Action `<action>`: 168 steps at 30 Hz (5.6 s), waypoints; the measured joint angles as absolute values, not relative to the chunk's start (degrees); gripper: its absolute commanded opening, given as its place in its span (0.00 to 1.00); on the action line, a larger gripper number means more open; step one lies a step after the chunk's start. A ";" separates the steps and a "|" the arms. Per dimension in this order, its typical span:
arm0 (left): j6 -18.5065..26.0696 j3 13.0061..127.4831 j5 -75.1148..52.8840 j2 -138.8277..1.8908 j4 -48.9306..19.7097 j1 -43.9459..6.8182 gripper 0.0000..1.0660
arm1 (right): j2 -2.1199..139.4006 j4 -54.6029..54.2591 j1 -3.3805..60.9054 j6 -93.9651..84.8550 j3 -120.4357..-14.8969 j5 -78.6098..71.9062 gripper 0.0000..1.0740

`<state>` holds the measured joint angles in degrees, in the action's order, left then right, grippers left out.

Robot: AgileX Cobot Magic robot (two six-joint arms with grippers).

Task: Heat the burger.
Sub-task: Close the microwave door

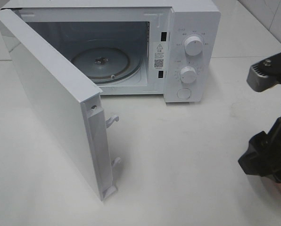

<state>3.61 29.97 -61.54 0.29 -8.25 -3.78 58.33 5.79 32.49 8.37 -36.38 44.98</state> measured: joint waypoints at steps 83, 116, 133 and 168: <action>3.61 29.97 -61.54 0.29 -8.19 -3.78 0.94 | -0.34 -1.72 4.58 4.76 -28.65 57.41 0.71; 3.61 32.54 -53.86 -11.46 -10.89 -3.78 0.23 | -0.34 -1.72 4.58 4.76 -28.65 57.41 0.71; 13.35 29.11 -22.86 -32.09 -11.40 -3.84 0.00 | -0.34 -1.72 4.58 4.76 -28.65 57.41 0.71; -15.07 15.47 43.95 -75.69 25.73 -4.30 0.00 | -0.34 -1.72 4.58 4.76 -28.65 57.41 0.71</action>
